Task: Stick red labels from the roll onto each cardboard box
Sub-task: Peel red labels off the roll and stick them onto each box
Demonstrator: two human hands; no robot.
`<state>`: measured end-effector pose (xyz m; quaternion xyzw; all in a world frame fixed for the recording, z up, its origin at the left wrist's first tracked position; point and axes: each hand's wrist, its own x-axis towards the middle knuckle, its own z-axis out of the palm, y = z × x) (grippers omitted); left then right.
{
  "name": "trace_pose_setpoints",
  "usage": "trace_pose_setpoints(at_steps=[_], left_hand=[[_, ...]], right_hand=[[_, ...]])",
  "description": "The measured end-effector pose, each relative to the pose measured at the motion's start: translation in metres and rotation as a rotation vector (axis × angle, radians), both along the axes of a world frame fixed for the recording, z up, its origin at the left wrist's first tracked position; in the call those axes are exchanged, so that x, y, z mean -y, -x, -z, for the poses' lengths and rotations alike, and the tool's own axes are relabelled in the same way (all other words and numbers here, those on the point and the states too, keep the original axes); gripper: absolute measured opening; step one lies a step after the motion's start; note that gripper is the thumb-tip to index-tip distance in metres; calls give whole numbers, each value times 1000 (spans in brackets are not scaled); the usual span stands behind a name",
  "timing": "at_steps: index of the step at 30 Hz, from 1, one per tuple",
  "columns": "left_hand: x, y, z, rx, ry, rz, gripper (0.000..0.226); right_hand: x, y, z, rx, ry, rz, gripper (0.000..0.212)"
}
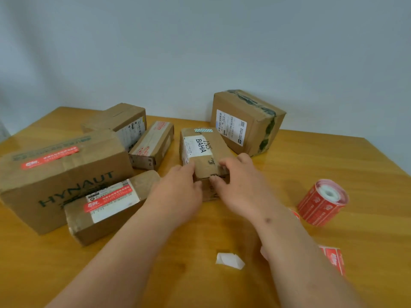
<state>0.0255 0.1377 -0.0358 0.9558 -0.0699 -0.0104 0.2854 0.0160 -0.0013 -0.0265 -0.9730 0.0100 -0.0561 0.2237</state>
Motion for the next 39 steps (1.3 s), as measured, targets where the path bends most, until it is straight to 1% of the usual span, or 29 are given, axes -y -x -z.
trace_pose_setpoints(at_steps=[1,3,7,8,11,15,17,21,23,26,30,32,33,36,39], left_hand=[[3,11,0,14,-84,14,50],[8,30,1,45,-183,35,51],[9,61,-4,91,-215,37,41],[8,67,-5,103,-198,34,36],[10,77,-9,142,-93,35,25],[20,87,-6,221,37,41,25],[27,92,0,248,104,62,24],[45,99,10,279,172,109,19],[53,104,14,281,193,137,19],[60,111,17,282,195,167,19],[67,116,18,246,181,227,20],[68,116,18,191,161,252,29],[69,116,17,155,176,268,29],[73,116,12,48,327,289,7],[76,116,6,-112,509,256,16]], right_hand=[[2,7,-1,-18,22,20,40],[5,20,-3,-46,62,42,42],[16,43,-11,-48,87,40,31],[21,48,-13,-41,77,49,29],[41,60,-20,-39,77,113,34],[70,87,-24,-75,69,204,34],[79,103,-22,-101,65,208,34],[90,125,-11,-230,133,162,36],[94,128,-4,-239,158,130,26],[97,130,4,-150,139,103,6],[103,134,6,-64,43,39,21],[107,137,5,-37,-72,1,20],[109,138,4,-25,-139,-17,19],[112,141,-1,-25,-261,-38,16],[115,141,-4,-28,-274,-48,13]])
